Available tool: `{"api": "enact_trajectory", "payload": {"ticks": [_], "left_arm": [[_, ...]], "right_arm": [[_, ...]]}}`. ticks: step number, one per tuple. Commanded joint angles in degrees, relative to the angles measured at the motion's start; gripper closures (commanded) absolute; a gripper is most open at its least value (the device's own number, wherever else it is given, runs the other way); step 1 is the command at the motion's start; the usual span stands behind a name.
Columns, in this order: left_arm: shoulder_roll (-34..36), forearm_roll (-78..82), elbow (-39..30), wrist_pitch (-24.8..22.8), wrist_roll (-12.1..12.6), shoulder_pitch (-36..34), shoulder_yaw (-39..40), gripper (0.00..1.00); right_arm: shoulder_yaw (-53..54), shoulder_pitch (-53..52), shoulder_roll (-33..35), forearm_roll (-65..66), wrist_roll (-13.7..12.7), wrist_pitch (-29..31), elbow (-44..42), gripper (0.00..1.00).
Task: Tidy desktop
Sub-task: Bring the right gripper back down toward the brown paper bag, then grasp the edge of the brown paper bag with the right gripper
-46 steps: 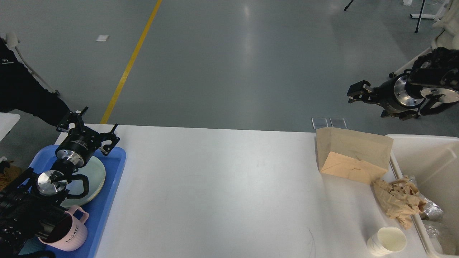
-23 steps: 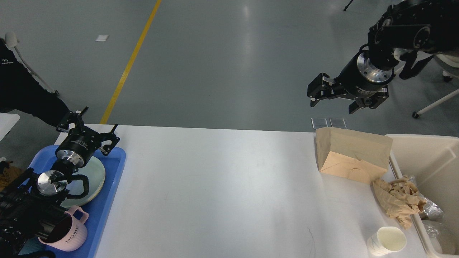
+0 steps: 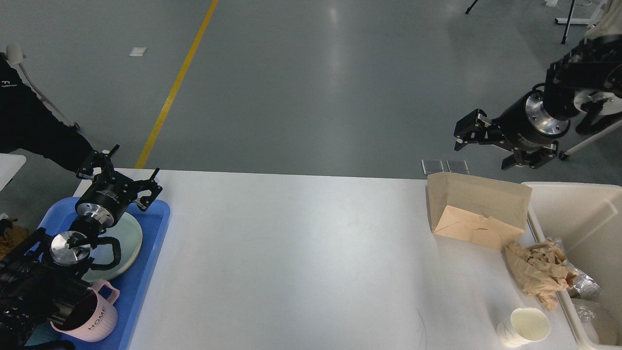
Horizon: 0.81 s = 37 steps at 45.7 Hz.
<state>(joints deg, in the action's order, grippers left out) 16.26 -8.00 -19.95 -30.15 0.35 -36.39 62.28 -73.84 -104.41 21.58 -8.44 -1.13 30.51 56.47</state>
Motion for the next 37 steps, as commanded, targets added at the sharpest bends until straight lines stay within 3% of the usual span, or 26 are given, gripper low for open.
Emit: {"api": "enact_trajectory", "payload": {"ticks": [1, 7, 16, 37], "left_arm": [[0.0, 0.0, 0.0, 0.0, 0.0, 0.0, -0.1, 0.03], [0.0, 0.0, 0.0, 0.0, 0.0, 0.0, -0.1, 0.03], [0.0, 0.0, 0.0, 0.0, 0.0, 0.0, -0.1, 0.03], [0.0, 0.0, 0.0, 0.0, 0.0, 0.0, 0.0, 0.03]], "right_arm": [[0.1, 8.3, 1.7, 0.0, 0.0, -8.3, -2.2, 0.0], [1.7, 16.2, 3.5, -0.1, 0.0, -14.9, -6.7, 0.0], [6.6, 27.8, 3.2, -0.3, 0.0, -18.0, -16.7, 0.0], [10.4, 35.8, 2.0, -0.3, 0.0, -22.7, -20.2, 0.0]]}}
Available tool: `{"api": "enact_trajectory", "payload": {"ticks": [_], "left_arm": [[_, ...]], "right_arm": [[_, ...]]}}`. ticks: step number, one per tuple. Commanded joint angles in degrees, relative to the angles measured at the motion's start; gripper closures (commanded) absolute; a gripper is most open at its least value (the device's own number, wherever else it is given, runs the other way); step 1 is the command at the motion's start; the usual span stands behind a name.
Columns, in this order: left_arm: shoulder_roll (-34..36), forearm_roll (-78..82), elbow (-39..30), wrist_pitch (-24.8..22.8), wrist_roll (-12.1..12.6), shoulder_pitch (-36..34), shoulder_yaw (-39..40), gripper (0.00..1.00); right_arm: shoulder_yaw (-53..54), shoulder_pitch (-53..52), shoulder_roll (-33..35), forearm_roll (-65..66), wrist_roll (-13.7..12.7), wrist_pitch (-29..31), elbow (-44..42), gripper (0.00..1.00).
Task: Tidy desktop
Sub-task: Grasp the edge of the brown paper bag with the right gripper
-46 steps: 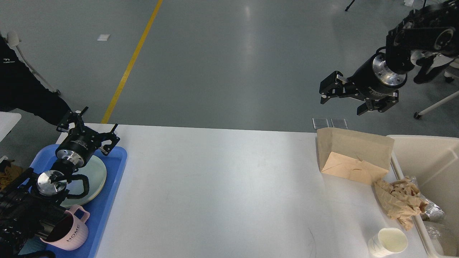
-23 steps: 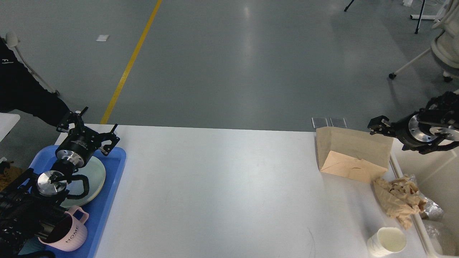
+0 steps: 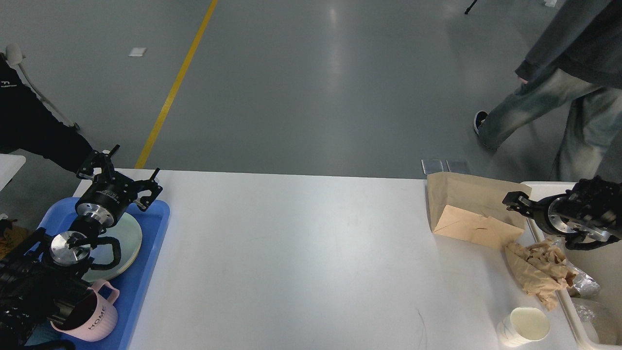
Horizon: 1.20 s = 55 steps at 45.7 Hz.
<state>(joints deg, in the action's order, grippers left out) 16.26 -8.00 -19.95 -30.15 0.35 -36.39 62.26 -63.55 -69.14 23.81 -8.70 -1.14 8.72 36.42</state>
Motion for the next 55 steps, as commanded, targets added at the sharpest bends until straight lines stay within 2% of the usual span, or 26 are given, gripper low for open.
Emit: {"api": "enact_trajectory", "payload": {"ticks": [1, 34, 39, 44, 51, 55], "left_arm": [[0.0, 0.0, 0.0, 0.0, 0.0, 0.0, 0.1, 0.03], [0.0, 0.0, 0.0, 0.0, 0.0, 0.0, 0.1, 0.03], [0.0, 0.0, 0.0, 0.0, 0.0, 0.0, 0.1, 0.03], [0.0, 0.0, 0.0, 0.0, 0.0, 0.0, 0.1, 0.03], [0.0, 0.0, 0.0, 0.0, 0.0, 0.0, 0.0, 0.03], [0.0, 0.0, 0.0, 0.0, 0.0, 0.0, 0.0, 0.03]], "right_arm": [[0.1, 0.5, -0.3, 0.0, 0.0, -0.9, -0.1, 0.0], [2.3, 0.8, -2.4, 0.0, -0.1, -2.0, 0.4, 0.01], [2.3, 0.8, -3.4, 0.0, -0.1, -5.1, 0.8, 0.13], [2.3, 0.8, -4.1, -0.1, -0.1, -8.1, 0.8, 0.17], [2.3, 1.5, -4.2, 0.0, -0.1, -9.4, 0.9, 0.45], [2.4, 1.7, -4.2, 0.0, -0.1, -10.1, 0.9, 0.55]]}}
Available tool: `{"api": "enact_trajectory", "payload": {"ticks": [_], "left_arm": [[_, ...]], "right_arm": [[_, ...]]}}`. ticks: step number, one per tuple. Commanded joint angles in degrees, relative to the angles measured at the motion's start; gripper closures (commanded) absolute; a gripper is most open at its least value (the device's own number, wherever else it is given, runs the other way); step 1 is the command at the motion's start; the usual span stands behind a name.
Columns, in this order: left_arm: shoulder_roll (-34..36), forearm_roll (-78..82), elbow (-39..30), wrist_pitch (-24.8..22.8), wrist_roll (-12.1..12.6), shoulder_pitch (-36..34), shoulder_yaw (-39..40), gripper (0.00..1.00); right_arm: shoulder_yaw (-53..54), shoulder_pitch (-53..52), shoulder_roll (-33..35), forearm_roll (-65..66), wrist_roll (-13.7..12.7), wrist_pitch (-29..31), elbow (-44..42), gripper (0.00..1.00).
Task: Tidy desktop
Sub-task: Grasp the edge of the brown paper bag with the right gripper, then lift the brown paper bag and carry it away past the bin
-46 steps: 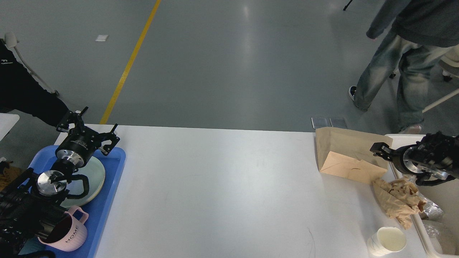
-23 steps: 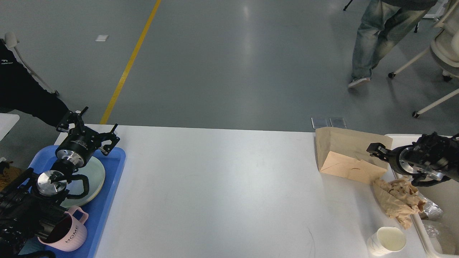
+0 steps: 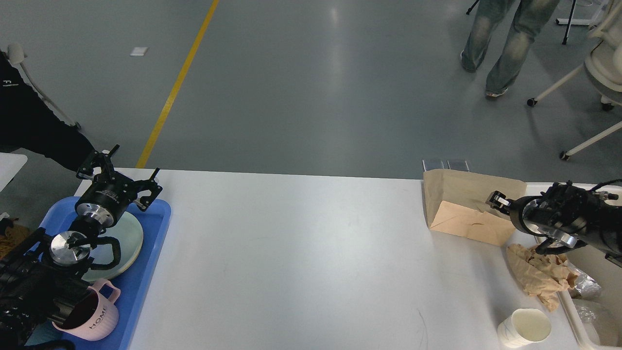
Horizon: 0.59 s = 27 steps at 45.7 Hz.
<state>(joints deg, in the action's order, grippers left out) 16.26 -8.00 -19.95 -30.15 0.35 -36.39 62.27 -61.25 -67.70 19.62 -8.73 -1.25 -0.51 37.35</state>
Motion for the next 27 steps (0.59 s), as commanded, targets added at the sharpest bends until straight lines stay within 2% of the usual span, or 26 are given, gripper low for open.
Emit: {"api": "enact_trajectory", "payload": {"ticks": [1, 5, 11, 13, 15, 16, 27], "left_arm": [[0.0, 0.0, 0.0, 0.0, 0.0, 0.0, 0.0, 0.03], [0.0, 0.0, 0.0, 0.0, 0.0, 0.0, 0.0, 0.03], [0.0, 0.0, 0.0, 0.0, 0.0, 0.0, 0.0, 0.03], [0.0, 0.0, 0.0, 0.0, 0.0, 0.0, 0.0, 0.03], [0.0, 0.0, 0.0, 0.0, 0.0, 0.0, 0.0, 0.03], [0.0, 0.0, 0.0, 0.0, 0.0, 0.0, 0.0, 0.03], [0.0, 0.0, 0.0, 0.0, 0.0, 0.0, 0.0, 0.03]], "right_arm": [[0.1, 0.3, 0.0, 0.0, 0.0, -1.2, 0.0, 0.57], [0.1, 0.4, 0.0, -0.1, 0.0, -1.9, 0.1, 0.65], [0.1, 0.9, 0.0, -0.1, 0.0, -2.1, 0.1, 0.69], [0.1, 0.9, 0.0, -0.1, 0.0, -2.1, 0.1, 0.77], [0.1, 0.9, 0.0, -0.1, 0.0, -2.0, 0.4, 0.95], [0.1, 0.9, 0.0, -0.1, 0.0, -1.9, 0.5, 1.0], [1.0, 0.7, 0.1, -0.1, 0.0, -1.6, 2.0, 1.0]]}}
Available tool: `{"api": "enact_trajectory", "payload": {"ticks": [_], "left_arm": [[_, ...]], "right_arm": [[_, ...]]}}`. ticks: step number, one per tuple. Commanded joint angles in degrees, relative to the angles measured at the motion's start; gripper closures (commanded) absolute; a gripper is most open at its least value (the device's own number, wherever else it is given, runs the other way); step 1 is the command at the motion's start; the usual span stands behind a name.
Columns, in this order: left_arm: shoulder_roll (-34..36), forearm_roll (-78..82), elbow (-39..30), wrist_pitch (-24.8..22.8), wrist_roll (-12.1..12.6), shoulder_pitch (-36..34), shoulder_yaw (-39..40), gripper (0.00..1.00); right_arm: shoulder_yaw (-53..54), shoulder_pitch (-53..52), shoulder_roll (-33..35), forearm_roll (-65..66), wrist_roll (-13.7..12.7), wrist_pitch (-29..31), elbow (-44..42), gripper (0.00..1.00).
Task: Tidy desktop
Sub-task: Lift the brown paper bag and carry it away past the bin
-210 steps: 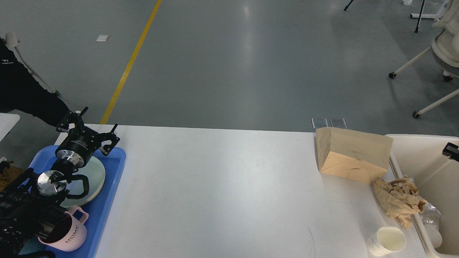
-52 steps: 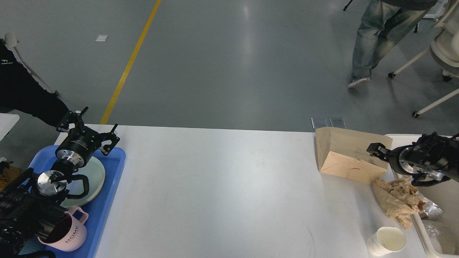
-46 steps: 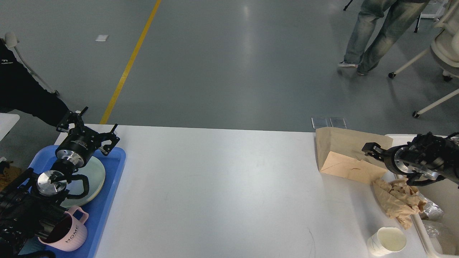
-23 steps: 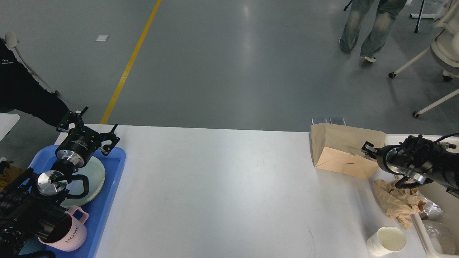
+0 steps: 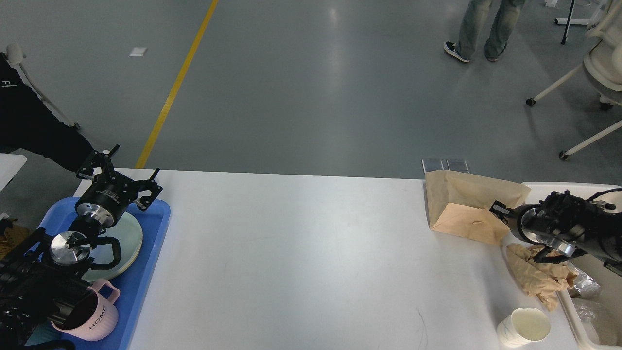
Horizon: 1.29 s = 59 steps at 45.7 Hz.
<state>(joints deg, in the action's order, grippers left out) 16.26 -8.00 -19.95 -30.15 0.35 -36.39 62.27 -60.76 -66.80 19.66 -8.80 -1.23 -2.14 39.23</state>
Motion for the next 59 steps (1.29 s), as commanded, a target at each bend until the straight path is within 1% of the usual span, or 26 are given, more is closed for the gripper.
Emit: {"api": "enact_trajectory", "payload": {"ticks": [1, 8, 13, 19, 20, 23, 31, 43, 53, 59], "left_arm": [[0.0, 0.0, 0.0, 0.0, 0.0, 0.0, 0.0, 0.03], [0.0, 0.0, 0.0, 0.0, 0.0, 0.0, 0.0, 0.03], [0.0, 0.0, 0.0, 0.0, 0.0, 0.0, 0.0, 0.03], [0.0, 0.0, 0.0, 0.0, 0.0, 0.0, 0.0, 0.03], [0.0, 0.0, 0.0, 0.0, 0.0, 0.0, 0.0, 0.03], [0.0, 0.0, 0.0, 0.0, 0.0, 0.0, 0.0, 0.03], [0.0, 0.0, 0.0, 0.0, 0.0, 0.0, 0.0, 0.03], [0.0, 0.0, 0.0, 0.0, 0.0, 0.0, 0.0, 0.03], [0.0, 0.0, 0.0, 0.0, 0.0, 0.0, 0.0, 0.03], [0.0, 0.0, 0.0, 0.0, 0.0, 0.0, 0.0, 0.03]], "right_arm": [[0.8, -0.3, 0.0, 0.0, 0.0, 0.0, 0.1, 1.0], [2.2, -1.4, 1.4, 0.1, 0.0, 0.3, 1.6, 1.0], [4.2, -4.5, 5.4, 0.1, 0.1, 0.6, 5.1, 1.0], [4.9, -11.9, 10.7, 0.3, 0.2, 1.5, 13.1, 1.0], [4.9, -15.1, 12.2, 0.3, 0.2, 1.9, 15.9, 1.0], [4.8, -19.7, 14.3, 0.4, 0.2, 2.5, 19.6, 1.0], [4.5, -30.3, 17.8, 0.4, 0.0, 4.7, 26.1, 1.0], [4.0, -41.0, 21.6, 0.4, -0.1, 9.5, 27.0, 1.0], [4.2, -46.1, 25.9, 0.2, 0.0, 10.2, 26.5, 1.0], [4.0, -45.5, 26.6, 0.2, -0.1, 9.6, 25.6, 1.0]]}}
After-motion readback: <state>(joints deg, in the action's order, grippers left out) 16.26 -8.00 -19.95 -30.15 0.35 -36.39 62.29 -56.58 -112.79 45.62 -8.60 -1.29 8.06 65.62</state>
